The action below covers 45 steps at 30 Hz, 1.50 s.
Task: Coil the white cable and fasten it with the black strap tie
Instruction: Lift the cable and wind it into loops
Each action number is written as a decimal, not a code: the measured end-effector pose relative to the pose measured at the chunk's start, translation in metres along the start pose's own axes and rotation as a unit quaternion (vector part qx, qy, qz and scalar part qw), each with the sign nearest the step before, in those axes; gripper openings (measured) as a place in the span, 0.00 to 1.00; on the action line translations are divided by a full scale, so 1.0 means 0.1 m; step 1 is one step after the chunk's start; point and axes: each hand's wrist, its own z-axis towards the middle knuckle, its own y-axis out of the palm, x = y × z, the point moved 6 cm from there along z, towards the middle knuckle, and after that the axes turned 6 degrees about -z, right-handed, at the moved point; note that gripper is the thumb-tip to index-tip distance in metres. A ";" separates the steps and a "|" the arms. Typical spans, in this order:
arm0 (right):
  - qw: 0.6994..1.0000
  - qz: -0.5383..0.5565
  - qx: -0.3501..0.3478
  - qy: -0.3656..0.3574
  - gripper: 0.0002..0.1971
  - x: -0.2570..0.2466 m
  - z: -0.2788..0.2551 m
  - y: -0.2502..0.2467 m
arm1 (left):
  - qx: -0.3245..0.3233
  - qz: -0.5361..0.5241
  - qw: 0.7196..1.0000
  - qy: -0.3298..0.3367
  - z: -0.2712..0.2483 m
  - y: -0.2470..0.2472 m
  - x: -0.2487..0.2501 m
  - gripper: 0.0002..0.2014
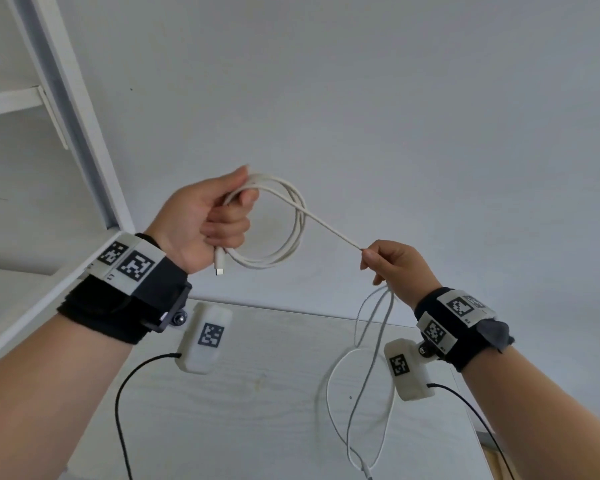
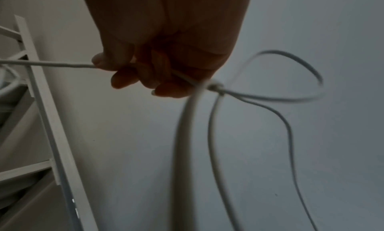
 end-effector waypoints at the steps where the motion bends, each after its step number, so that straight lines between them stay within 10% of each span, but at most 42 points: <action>1: 1.000 -0.005 0.000 0.002 0.14 0.03 -0.01 -0.01 | 0.008 -0.002 1.000 0.006 0.00 0.00 0.04 0.18; 10: 0.996 -0.070 -0.007 0.046 0.13 0.35 -0.07 -0.11 | -0.108 -0.242 0.964 -0.023 0.06 -0.18 0.25 0.26; 18: 0.984 -0.164 -0.022 0.058 0.12 0.38 -0.15 0.11 | 0.086 -0.029 0.994 0.066 0.10 -0.21 0.08 0.18; 34: 0.918 -0.323 -0.209 -0.094 0.12 -0.44 -0.36 0.61 | 0.101 0.182 0.978 0.025 0.20 0.06 -0.40 0.10; 45: 0.919 -0.293 -0.209 -0.164 0.11 -0.75 -0.44 0.59 | 0.047 0.352 0.935 -0.012 0.21 0.27 -0.70 0.11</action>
